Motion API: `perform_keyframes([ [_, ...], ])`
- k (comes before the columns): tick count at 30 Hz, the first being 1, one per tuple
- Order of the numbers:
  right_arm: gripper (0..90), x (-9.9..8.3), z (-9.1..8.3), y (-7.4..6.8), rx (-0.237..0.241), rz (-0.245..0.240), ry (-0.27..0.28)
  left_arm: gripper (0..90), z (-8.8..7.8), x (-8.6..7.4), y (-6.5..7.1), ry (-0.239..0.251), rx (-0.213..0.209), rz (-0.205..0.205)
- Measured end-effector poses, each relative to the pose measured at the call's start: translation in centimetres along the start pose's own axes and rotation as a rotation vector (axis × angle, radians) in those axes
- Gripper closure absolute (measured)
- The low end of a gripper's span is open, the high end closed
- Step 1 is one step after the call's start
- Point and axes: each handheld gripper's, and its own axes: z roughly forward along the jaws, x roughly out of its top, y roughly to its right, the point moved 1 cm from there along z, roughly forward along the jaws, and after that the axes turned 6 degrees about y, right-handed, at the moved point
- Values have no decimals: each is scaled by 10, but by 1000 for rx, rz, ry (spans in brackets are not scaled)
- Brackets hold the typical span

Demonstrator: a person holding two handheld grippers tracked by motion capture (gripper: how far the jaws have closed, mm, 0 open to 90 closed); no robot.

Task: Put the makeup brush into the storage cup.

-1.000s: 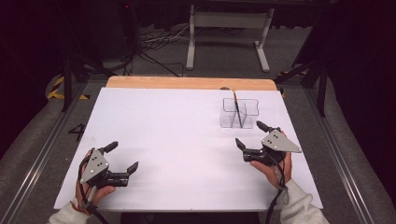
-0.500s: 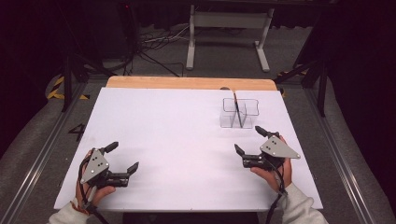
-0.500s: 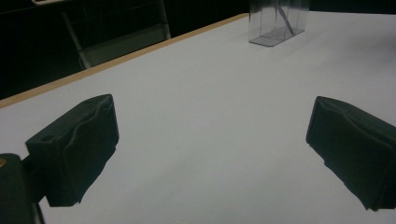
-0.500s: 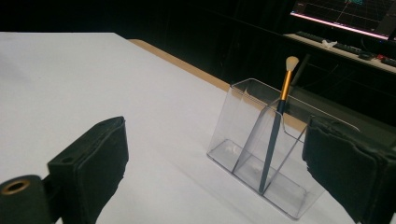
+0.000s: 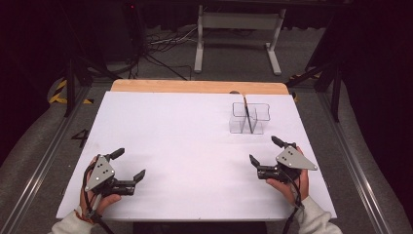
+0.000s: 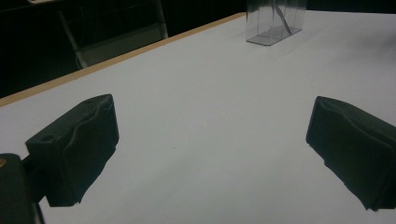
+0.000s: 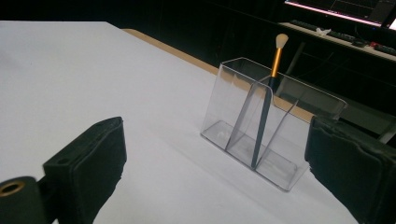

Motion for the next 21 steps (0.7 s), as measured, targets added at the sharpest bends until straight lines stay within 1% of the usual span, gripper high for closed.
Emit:
perform_keyframes([
  [4,59,-3,-2,1,-9,-4,-15,31,1,0,0,0,-3,4],
  [6,59,-7,-5,0,-18,-14,-37,31,1,1,0,0,-6,8],
  [8,61,-8,-6,0,-21,-16,-37,31,1,1,0,2,-3,4],
  [13,56,-16,-15,0,-20,4,-63,31,3,1,0,-2,-9,10],
  [15,53,-17,-17,0,-23,-7,-64,31,4,1,0,-5,-6,16],
  [17,51,-18,-20,1,-21,8,-59,31,4,1,0,-6,-8,9],
  [21,44,-22,-25,3,-17,20,-44,31,4,1,0,-7,-6,12],
])
